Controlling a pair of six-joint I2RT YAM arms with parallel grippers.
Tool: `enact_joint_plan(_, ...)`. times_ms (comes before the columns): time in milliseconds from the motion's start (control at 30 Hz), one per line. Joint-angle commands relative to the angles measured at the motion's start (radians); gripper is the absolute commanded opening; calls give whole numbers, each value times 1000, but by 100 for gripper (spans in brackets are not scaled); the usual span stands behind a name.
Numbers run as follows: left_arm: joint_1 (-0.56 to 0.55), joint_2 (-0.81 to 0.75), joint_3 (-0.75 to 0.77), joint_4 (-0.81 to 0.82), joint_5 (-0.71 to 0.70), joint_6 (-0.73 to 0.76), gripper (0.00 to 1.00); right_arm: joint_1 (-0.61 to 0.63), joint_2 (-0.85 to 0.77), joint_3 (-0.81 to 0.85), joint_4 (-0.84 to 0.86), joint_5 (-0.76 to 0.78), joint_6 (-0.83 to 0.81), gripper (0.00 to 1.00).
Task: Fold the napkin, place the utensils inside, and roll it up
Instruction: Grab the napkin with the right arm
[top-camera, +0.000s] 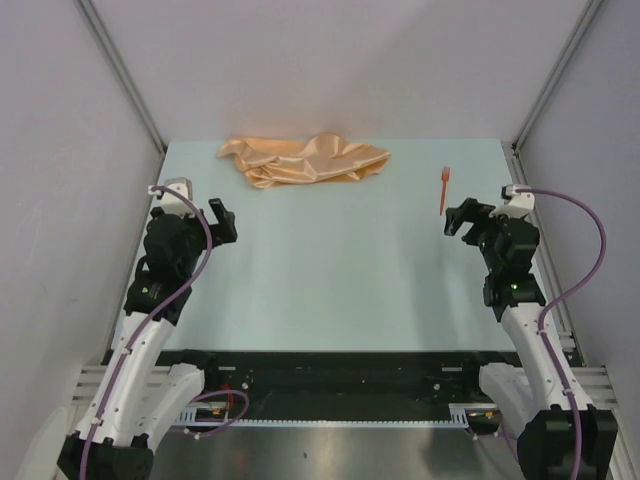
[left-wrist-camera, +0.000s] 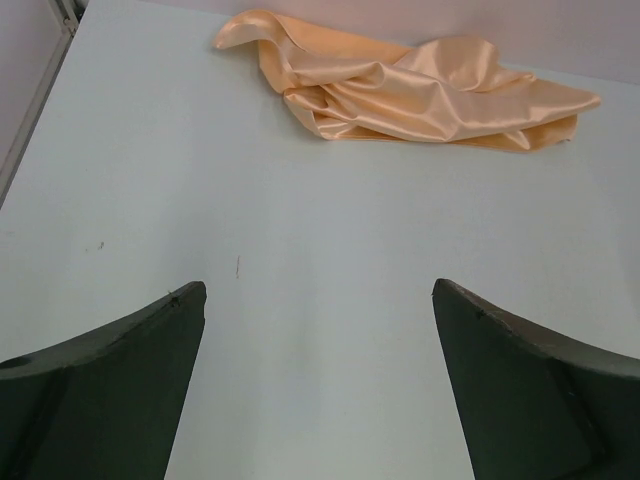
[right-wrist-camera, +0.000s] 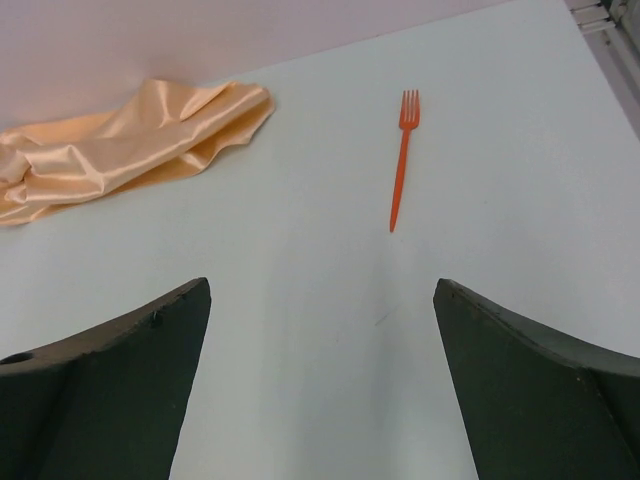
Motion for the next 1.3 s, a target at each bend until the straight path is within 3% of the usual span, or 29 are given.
enact_joint_plan(0, 4, -11, 25, 8, 20, 19, 100, -2, 62, 100, -16, -73, -2, 100)
enact_joint_plan(200, 4, 0, 20, 14, 17, 40, 100, 24, 276, 290, -40, -84, 21, 100)
enact_joint_plan(333, 4, 7, 6, 22, 34, 65, 100, 68, 604, 550, -172, -70, 22, 100)
enact_joint_plan(433, 4, 12, -4, 28, 76, 86, 100, 88, 808, 794, -261, -84, 9, 96)
enact_joint_plan(467, 4, 13, -6, 31, 97, 94, 100, 91, 944, 871, -311, -60, 4, 94)
enact_joint_plan(600, 4, 35, -10, 40, 102, 105, 100, 93, 1287, 1365, -477, -75, -10, 90)
enact_joint_plan(700, 4, 55, -12, 39, 96, 111, 100, 98, 1493, 1643, -565, -134, 9, 89)
enact_joint_plan(800, 4, 73, -12, 40, 86, 114, 100, 101, 1646, 1799, -629, -174, 56, 88)
enact_joint_plan(900, 4, 87, -14, 43, 85, 118, 100, 101, 1703, 1812, -571, -240, 131, 87)
enact_joint_plan(1067, 4, 107, -12, 43, 86, 120, 100, 107, 1719, 1688, -381, -347, 225, 86)
enact_joint_plan(1267, 4, 119, -9, 40, 91, 117, 100, 139, 1749, 1668, -283, -365, 262, 86)
